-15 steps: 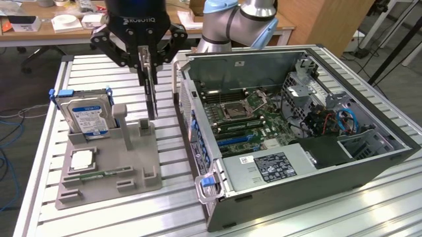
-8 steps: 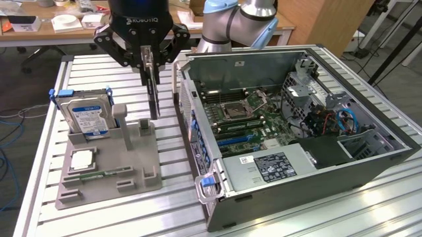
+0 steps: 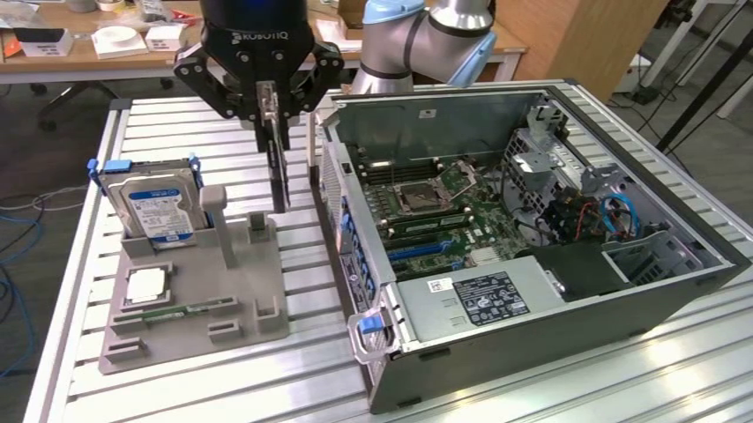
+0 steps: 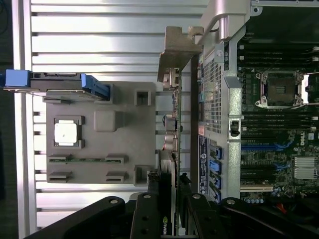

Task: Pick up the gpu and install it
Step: 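Pick up the gpu and move the gpu toward the slot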

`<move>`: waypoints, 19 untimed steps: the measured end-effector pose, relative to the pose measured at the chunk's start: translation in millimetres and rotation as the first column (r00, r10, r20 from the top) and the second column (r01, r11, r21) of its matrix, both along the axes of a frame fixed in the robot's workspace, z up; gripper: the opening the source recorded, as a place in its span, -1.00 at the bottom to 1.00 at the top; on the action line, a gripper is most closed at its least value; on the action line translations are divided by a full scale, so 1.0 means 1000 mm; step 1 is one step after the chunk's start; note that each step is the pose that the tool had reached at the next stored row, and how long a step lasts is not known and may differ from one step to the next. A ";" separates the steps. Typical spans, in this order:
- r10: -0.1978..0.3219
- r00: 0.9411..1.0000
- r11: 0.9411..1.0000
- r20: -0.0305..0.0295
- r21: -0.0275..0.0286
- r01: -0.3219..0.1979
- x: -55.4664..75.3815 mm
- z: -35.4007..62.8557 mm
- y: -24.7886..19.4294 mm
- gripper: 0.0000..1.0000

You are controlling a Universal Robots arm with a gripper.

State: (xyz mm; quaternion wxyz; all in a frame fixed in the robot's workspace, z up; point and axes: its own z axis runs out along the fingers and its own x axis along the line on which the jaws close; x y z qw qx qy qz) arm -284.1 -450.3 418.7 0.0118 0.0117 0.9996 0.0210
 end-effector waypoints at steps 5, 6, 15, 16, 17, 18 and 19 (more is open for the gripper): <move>0.000 1.000 1.000 0.000 0.000 0.000 0.003 0.0000 0.0000 -0.47; 0.000 1.000 1.000 0.000 0.000 0.000 0.003 0.0000 0.0000 -0.47; 0.000 1.000 1.000 0.000 0.000 0.000 0.008 0.0000 0.0000 -0.47; 0.000 1.000 1.000 0.000 0.000 0.000 0.008 0.0000 0.0000 -0.47; 0.000 1.000 1.000 0.000 0.000 0.000 0.009 0.0000 0.0000 -0.47; 0.000 1.000 1.000 0.000 0.000 0.000 0.009 0.0000 0.0000 -0.47; 0.000 1.000 1.000 0.000 0.000 0.000 0.010 0.0000 0.0000 -0.47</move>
